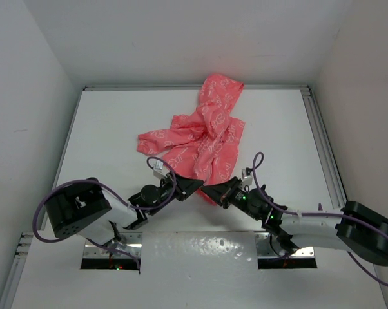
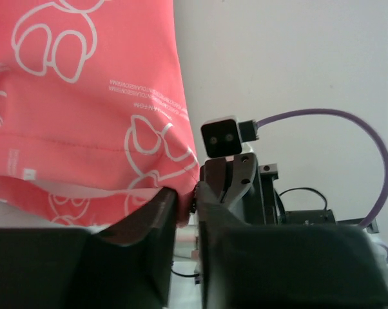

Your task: Zip up the jacket

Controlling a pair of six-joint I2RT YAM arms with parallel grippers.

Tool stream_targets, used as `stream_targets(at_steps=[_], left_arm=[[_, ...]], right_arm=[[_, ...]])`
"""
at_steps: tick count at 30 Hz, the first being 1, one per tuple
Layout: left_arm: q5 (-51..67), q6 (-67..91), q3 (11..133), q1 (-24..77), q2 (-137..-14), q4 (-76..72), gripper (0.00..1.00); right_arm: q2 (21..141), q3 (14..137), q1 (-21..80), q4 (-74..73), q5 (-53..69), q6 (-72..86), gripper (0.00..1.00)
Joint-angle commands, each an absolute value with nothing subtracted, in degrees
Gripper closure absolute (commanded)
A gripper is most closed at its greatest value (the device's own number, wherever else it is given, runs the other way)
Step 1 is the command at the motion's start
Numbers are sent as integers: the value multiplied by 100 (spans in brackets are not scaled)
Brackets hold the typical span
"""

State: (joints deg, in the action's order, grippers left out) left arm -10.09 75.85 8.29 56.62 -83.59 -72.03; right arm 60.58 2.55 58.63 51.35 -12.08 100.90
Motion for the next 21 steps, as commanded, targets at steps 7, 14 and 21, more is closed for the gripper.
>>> stream_targets(at_steps=[7,14,21], left_arm=[[-1204,7603,782,5722,-8227,-7348,100],[-1143,7541,458,5739,-8025,-7111,100],[-1230,7295,80,5792,-7454,-6548,100]], right_arm=[[5740,-448,5880,5441,-1380,10108,100],[5283,-28,5854,4757,-1986,9599,100],[4966,1010,5810,3051,-2952,8377,100]])
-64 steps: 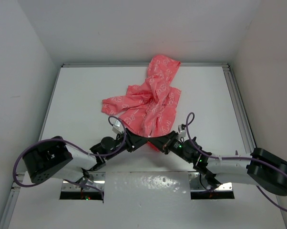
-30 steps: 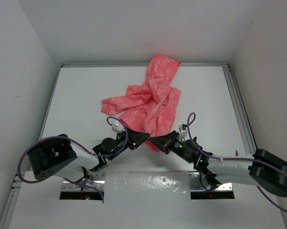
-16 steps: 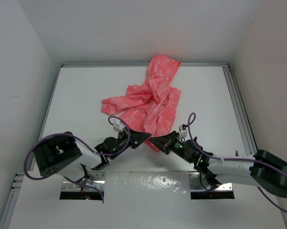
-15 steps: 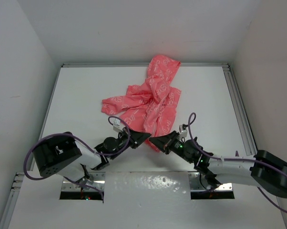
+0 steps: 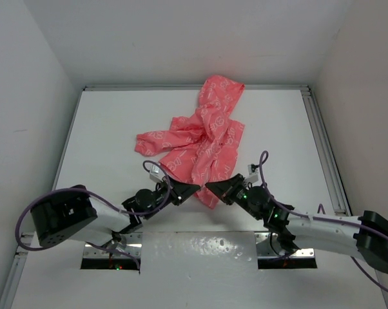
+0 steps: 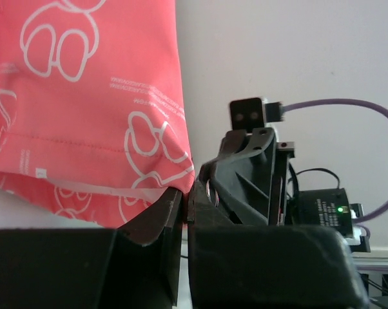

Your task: Zip up the jacket

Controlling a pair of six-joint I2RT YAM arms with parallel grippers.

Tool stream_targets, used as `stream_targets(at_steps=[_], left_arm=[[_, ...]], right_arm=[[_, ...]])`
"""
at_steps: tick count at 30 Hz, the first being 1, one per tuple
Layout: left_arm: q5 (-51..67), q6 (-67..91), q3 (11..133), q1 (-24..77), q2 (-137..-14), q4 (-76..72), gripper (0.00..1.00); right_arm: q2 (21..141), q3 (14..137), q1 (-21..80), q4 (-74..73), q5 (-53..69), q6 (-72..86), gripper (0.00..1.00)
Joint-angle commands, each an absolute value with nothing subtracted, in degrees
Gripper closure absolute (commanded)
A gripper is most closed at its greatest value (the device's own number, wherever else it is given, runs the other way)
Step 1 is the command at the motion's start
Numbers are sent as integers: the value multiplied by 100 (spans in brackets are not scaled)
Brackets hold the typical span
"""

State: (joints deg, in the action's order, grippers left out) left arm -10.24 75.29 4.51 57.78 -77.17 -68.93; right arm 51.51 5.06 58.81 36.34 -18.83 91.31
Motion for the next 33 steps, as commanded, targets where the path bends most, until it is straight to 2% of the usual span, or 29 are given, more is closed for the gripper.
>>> stream_targets(at_steps=[1,7,15,16,17,19,20,25,30,33], left_arm=[[-1239,7243,27,5792,-7314,-6539,100],[-1344,7014,0,5792,-6742,-6004,100],[-1415,7040,44,5792,-6601,-5704,100],[-1406,7066,61,5792,-6609,-5713,100],[-1389,7084,62,5792,-6618,-5722,100],[-1345,7128,53,5792,-6627,-5757,100],[-1319,7241,35,5792,-6627,-5774,100],[-977,7462,35,5792,-6566,-5854,100],[-791,7576,35,5792,-6399,-5740,100],[-773,7585,26,5792,-6337,-5695,100]], right_arm=[[4957,1220,5810,2719,-3205,8245,100],[5097,1757,5810,1820,-3411,7462,100],[5256,1925,5915,1495,-2216,6769,100],[5212,1864,5915,1625,-2067,6620,97],[5177,1776,5924,1852,-1891,6348,88],[5124,1582,5915,2521,-1321,6119,83],[5133,1591,5915,2627,-953,5769,76],[5256,1950,5906,2242,-177,4705,79],[5141,2196,5906,1917,219,4097,58],[5343,2407,5906,1740,509,3903,53]])
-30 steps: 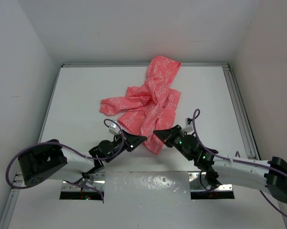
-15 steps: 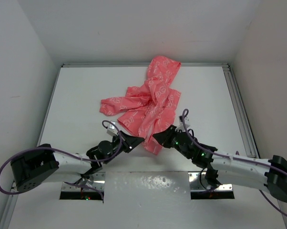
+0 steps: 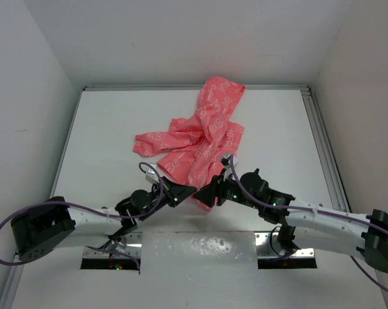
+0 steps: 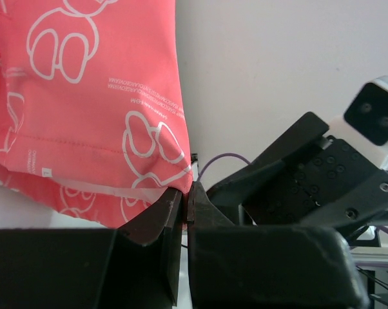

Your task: Zip up the jacket

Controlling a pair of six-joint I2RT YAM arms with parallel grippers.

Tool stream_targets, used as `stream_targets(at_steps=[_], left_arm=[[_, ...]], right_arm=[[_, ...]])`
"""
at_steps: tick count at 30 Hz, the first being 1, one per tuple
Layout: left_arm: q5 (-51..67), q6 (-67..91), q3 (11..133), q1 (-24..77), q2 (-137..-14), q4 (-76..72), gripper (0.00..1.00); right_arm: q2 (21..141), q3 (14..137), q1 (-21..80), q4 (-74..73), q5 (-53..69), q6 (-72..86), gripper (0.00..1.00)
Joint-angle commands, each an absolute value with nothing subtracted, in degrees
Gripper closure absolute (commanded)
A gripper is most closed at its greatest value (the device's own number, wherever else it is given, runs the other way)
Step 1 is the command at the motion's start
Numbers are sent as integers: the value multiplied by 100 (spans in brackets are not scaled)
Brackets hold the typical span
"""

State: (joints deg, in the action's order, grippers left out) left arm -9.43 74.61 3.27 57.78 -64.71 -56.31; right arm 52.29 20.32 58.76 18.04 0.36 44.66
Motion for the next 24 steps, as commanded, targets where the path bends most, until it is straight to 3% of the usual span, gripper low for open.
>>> stream_targets(at_steps=[1,19,24], left_arm=[[-765,7585,26,5792,-6328,-5704,100],[-712,7594,35,5792,-6240,-5686,100],[-703,7611,26,5792,-6231,-5722,100]], right_arm=[[5405,2434,5906,1732,545,3902,53],[5668,2390,5906,1767,483,3973,53],[5739,2461,5906,1758,580,3990,58]])
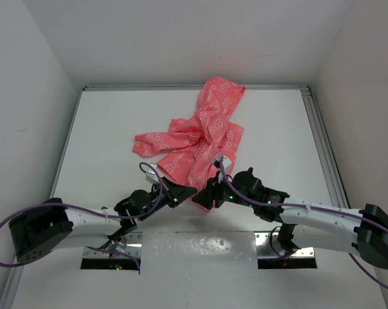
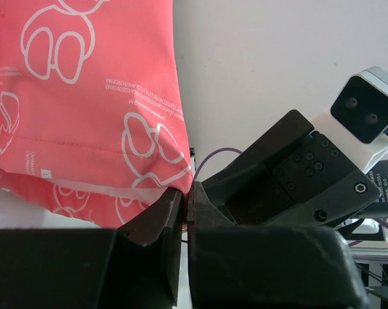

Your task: Zip up the jacket

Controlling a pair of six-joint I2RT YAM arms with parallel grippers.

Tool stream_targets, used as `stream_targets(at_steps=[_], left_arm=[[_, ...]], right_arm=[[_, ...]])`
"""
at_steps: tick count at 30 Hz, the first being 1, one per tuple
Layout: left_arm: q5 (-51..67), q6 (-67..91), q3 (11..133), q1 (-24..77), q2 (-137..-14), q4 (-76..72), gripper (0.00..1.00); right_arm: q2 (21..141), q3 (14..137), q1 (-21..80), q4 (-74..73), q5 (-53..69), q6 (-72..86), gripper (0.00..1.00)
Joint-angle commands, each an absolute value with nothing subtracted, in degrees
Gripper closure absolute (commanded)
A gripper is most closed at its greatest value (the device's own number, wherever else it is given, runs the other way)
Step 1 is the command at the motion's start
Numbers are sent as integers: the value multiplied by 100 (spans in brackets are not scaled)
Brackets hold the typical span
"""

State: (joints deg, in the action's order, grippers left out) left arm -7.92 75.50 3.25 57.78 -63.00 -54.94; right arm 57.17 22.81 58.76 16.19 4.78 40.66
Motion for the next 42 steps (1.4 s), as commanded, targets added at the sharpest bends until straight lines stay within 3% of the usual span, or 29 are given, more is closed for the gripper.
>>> stream_targets(at_steps=[1,7,9,20,22,23,26,29,36,42], left_arm=[[-694,7603,26,5792,-6223,-5722,100],[-703,7603,61,5792,-6231,-5704,100],[-686,7603,62,5792,-6223,-5704,100],[-686,7559,97,5792,-6231,-5581,100],[-686,7541,132,5792,-6223,-5467,92],[-694,7524,132,5792,-6205,-5423,81],[-721,7497,149,5792,-6179,-5335,65],[-773,7471,167,5792,-6144,-5274,61],[-923,7479,193,5792,-6144,-5238,67],[-958,7427,263,5792,-6179,-5203,87]], right_arm=[[5748,2452,5906,1740,563,3990,58],[5801,2470,5906,1731,536,4017,57],[5836,2443,5906,1801,536,4043,61],[5581,2347,5906,1784,247,4096,100],[5520,2303,5906,1758,141,4122,100],[5511,2294,5898,1688,62,4131,100],[5432,2259,5906,1644,-96,4166,100],[5388,2250,5897,1486,-106,4149,100],[5344,2215,5906,1398,-105,4166,100],[5344,2162,5897,1441,-88,4219,100]])
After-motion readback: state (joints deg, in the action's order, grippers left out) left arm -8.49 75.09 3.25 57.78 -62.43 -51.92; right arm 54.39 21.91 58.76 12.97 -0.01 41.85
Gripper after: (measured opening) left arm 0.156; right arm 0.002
